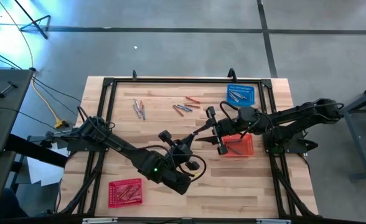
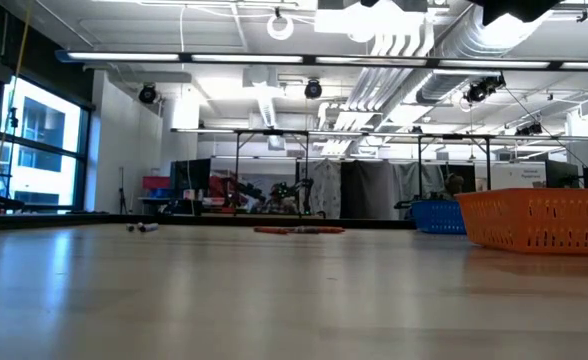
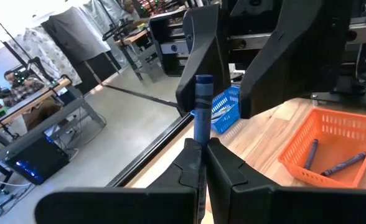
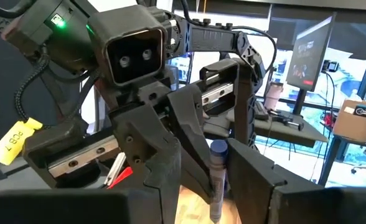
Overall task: Sort crayons
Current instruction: Put the blue crayon into the orange bin
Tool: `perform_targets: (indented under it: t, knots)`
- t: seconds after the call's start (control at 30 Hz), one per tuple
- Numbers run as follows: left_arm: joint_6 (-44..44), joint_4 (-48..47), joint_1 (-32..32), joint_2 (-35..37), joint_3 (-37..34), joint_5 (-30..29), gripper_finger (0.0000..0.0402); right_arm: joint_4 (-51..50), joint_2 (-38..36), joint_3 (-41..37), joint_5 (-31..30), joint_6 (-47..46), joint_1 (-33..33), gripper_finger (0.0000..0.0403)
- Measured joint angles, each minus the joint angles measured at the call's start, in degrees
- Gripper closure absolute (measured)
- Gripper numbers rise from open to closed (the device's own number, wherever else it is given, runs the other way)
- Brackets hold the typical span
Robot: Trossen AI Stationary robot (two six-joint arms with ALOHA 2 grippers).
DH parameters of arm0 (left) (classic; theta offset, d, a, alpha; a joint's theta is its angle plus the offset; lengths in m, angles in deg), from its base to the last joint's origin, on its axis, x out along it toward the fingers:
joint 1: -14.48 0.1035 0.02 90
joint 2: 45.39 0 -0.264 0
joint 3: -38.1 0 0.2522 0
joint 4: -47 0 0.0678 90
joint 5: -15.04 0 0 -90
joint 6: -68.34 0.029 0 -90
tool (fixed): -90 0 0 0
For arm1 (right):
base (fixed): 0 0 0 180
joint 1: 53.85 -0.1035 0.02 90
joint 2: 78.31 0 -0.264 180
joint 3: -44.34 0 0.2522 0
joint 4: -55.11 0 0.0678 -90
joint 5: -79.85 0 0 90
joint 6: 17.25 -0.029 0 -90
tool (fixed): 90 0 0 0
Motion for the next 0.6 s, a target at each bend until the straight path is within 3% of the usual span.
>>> perform_targets:
  t: [0.2,0.47,0.6]
  knots:
    - [0.0,0.29,0.27,-0.01,0.0,0.05,0.0401,0.04,0.0,0.0,-0.68,-0.27,0.0,0.0291]
    - [1.73,2.19,0.24,-0.02,0.0,0.14,0.0401,0.19,-0.02,0.0,-1.71,-0.26,0.0,0.0387]
    - [2.43,3.59,0.27,-0.02,0.0,-0.17,0.04,0.39,-0.11,0.0,-3.9,-1.51,-0.02,0.0387]
